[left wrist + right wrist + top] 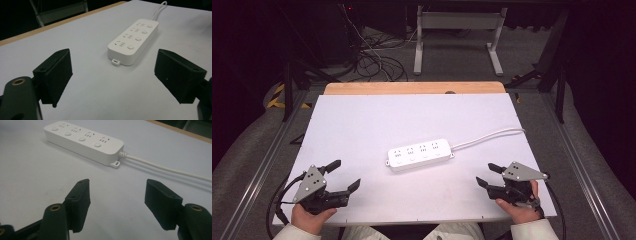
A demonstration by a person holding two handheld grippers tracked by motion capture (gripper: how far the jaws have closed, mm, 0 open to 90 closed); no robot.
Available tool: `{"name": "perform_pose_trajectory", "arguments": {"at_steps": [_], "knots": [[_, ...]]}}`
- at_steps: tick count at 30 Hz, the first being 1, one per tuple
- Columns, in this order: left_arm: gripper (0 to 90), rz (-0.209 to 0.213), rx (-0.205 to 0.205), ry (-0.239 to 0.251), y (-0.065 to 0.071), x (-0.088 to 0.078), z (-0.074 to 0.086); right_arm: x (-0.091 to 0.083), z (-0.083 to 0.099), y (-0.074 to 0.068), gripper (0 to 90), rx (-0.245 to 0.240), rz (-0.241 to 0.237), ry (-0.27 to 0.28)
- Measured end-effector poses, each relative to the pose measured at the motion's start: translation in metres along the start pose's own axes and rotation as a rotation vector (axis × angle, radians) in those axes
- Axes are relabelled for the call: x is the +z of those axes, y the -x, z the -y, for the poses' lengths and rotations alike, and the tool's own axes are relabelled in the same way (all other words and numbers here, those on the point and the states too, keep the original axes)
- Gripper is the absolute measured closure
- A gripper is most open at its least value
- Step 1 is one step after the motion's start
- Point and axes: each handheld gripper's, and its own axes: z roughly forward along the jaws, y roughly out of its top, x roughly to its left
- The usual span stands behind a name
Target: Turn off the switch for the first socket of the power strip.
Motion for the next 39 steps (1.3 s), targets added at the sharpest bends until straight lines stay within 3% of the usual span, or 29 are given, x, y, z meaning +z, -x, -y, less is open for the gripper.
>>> {"name": "perform_pose_trajectory", "arguments": {"at_steps": [13, 21, 23, 28, 35, 39], "knots": [[16.5, -0.011, 0.049, -0.013, 0.003, 0.000, -0.003, -0.001, -0.004, -0.001, 39.9, -0.036, 0.002, 0.002], [15.1, -0.011, -0.002, -0.014, 0.000, -0.002, -0.002, -0.004, -0.017, -0.001, 40.1, -0.048, 0.008, 0.020], [15.1, -0.014, 0.004, -0.016, -0.001, -0.002, -0.002, -0.004, -0.021, -0.002, 40.0, -0.052, 0.006, 0.030], [16.0, 0.020, -0.015, -0.032, 0.000, -0.003, -0.005, 0.002, -0.031, -0.002, 39.6, -0.051, -0.046, 0.004], [16.4, 0.014, 0.016, -0.056, 0.005, -0.003, -0.007, 0.015, -0.049, -0.003, 38.9, -0.069, -0.075, -0.011], [16.5, 0.014, 0.012, -0.055, 0.004, -0.003, -0.006, 0.024, -0.056, -0.003, 38.4, -0.072, -0.094, -0.032]]}}
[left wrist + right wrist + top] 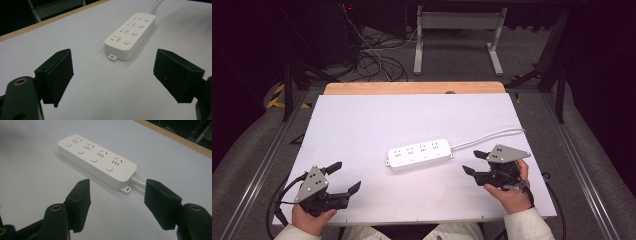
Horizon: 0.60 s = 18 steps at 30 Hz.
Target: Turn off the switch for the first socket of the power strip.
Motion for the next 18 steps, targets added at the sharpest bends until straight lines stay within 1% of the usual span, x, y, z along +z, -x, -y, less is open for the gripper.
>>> {"name": "perform_pose_trajectory", "arguments": {"at_steps": [2, 3, 7, 9, 11, 17, 18], "knots": [[16.5, -0.001, -0.001, 0.004, 0.000, 0.000, 0.000, 0.001, -0.001, 0.000, 38.3, 0.000, -0.003, -0.003], [16.5, -0.003, -0.002, 0.002, 0.000, -0.001, 0.000, 0.005, -0.005, 0.000, 38.2, -0.003, -0.013, -0.007], [16.9, -0.010, -0.002, 0.005, 0.000, 0.000, 0.000, 0.011, -0.010, 0.001, 38.0, -0.007, -0.022, -0.011], [17.6, -0.010, -0.004, 0.006, -0.001, -0.001, 0.000, 0.014, -0.013, 0.001, 40.3, -0.003, -0.030, -0.012], [17.6, -0.011, -0.006, 0.006, -0.001, 0.000, 0.000, 0.017, -0.016, 0.002, 40.6, -0.002, -0.038, -0.016], [17.6, -0.015, -0.005, 0.006, -0.001, 0.000, 0.001, 0.023, -0.024, 0.002, 41.0, -0.006, -0.039, -0.014], [17.8, -0.018, -0.004, 0.004, -0.001, 0.000, 0.001, 0.025, -0.028, 0.002, 41.0, -0.009, -0.040, -0.011]]}}
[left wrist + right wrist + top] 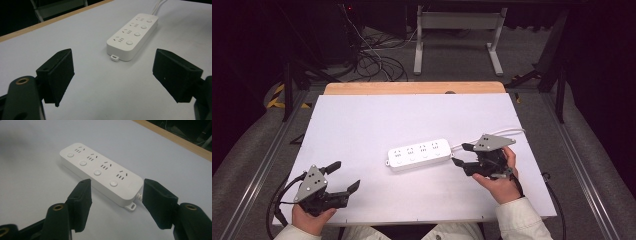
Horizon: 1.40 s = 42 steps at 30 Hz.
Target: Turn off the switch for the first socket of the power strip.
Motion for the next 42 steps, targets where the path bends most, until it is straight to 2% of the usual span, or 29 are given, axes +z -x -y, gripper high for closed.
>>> {"name": "perform_pose_trajectory", "arguments": {"at_steps": [3, 5, 12, 17, 18, 20, 21, 22, 23, 24, 27, 28, 29, 30, 31, 36, 42], "knots": [[18.1, -0.004, -0.011, 0.000, 0.000, 0.000, 0.000, 0.005, -0.005, -0.001, 41.7, -0.003, -0.010, 0.005], [18.1, -0.004, -0.011, 0.000, -0.001, 0.000, 0.000, 0.008, -0.008, -0.001, 42.8, 0.002, -0.026, 0.008], [18.2, -0.014, -0.007, -0.002, -0.001, 0.000, 0.000, 0.019, -0.017, -0.003, 42.9, -0.008, -0.037, 0.009], [18.2, -0.016, -0.008, 0.001, -0.001, -0.001, 0.001, 0.026, -0.020, -0.004, 48.2, -0.009, -0.065, 0.009], [18.2, -0.017, -0.006, 0.001, -0.001, -0.001, 0.001, 0.027, -0.020, -0.004, 50.1, -0.011, -0.062, 0.006], [18.2, -0.016, -0.015, 0.002, 0.000, -0.001, 0.001, 0.025, -0.019, -0.004, 62.3, -0.015, -0.080, 0.020], [18.2, -0.021, -0.006, 0.000, -0.001, 0.000, 0.001, 0.024, -0.019, -0.004, 68.1, -0.014, -0.090, 0.027], [18.2, -0.021, -0.006, 0.000, -0.001, 0.000, 0.001, 0.024, -0.019, -0.004, 68.1, -0.014, -0.090, 0.027], [18.2, -0.021, -0.006, 0.000, -0.001, 0.000, 0.001, 0.023, -0.020, -0.007, 77.6, -0.020, -0.103, 0.047], [18.2, -0.021, -0.007, 0.000, 0.000, -0.001, 0.001, 0.022, -0.021, -0.008, 82.0, -0.026, -0.100, 0.046], [18.2, -0.024, -0.004, 0.001, 0.000, -0.001, 0.001, 0.024, -0.024, -0.010, 90.0, -0.046, -0.086, 0.021], [18.2, -0.025, -0.004, 0.001, 0.000, -0.001, 0.001, 0.024, -0.024, -0.010, 90.0, -0.046, -0.086, 0.021], [18.2, -0.026, -0.004, 0.001, 0.000, -0.001, 0.001, 0.027, -0.025, -0.009, 90.0, -0.040, -0.085, -0.018], [18.2, -0.025, -0.004, 0.001, -0.001, -0.001, 0.001, 0.027, -0.025, -0.009, 90.0, -0.040, -0.085, -0.018], [18.2, -0.026, -0.004, 0.001, -0.001, -0.001, 0.001, 0.031, -0.026, -0.007, 90.0, -0.027, -0.080, -0.045], [18.2, -0.027, -0.006, 0.001, 0.000, 0.000, 0.001, 0.041, -0.027, -0.004, 90.0, 0.012, -0.066, -0.108], [18.2, -0.029, -0.004, -0.001, 0.000, 0.000, 0.001, 0.053, -0.027, -0.002, 90.0, 0.019, -0.055, -0.137]]}}
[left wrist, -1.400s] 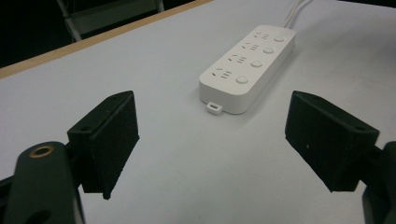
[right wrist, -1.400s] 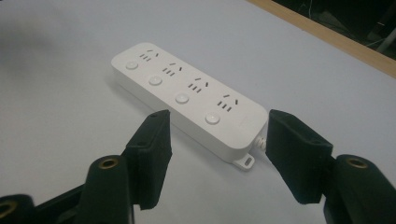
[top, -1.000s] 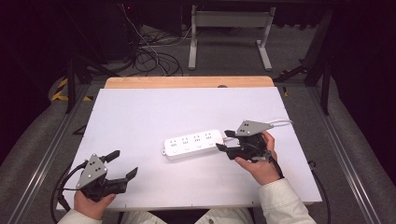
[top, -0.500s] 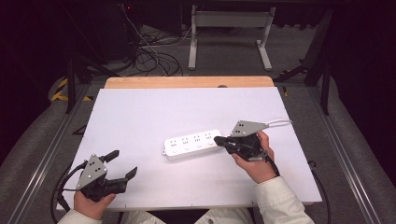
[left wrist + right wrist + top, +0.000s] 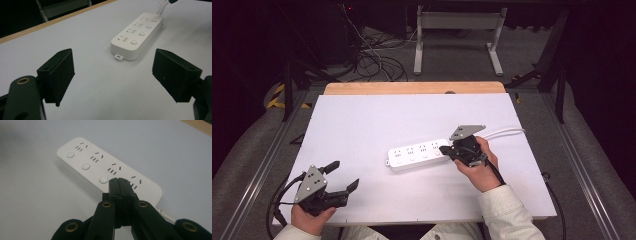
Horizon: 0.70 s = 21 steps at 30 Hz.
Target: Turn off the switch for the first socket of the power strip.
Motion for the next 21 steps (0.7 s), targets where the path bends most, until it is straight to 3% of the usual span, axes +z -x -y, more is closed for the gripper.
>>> {"name": "perform_pose_trajectory", "arguments": {"at_steps": [5, 21], "knots": [[18.2, -0.001, 0.002, -0.005, 0.000, 0.000, 0.000, 0.013, -0.001, 0.003, 90.0, 0.008, 0.005, -0.015], [18.2, -0.005, -0.006, -0.001, -0.001, 0.000, 0.000, 0.032, 0.007, 0.009, 90.0, 0.033, 0.035, -0.004]]}}
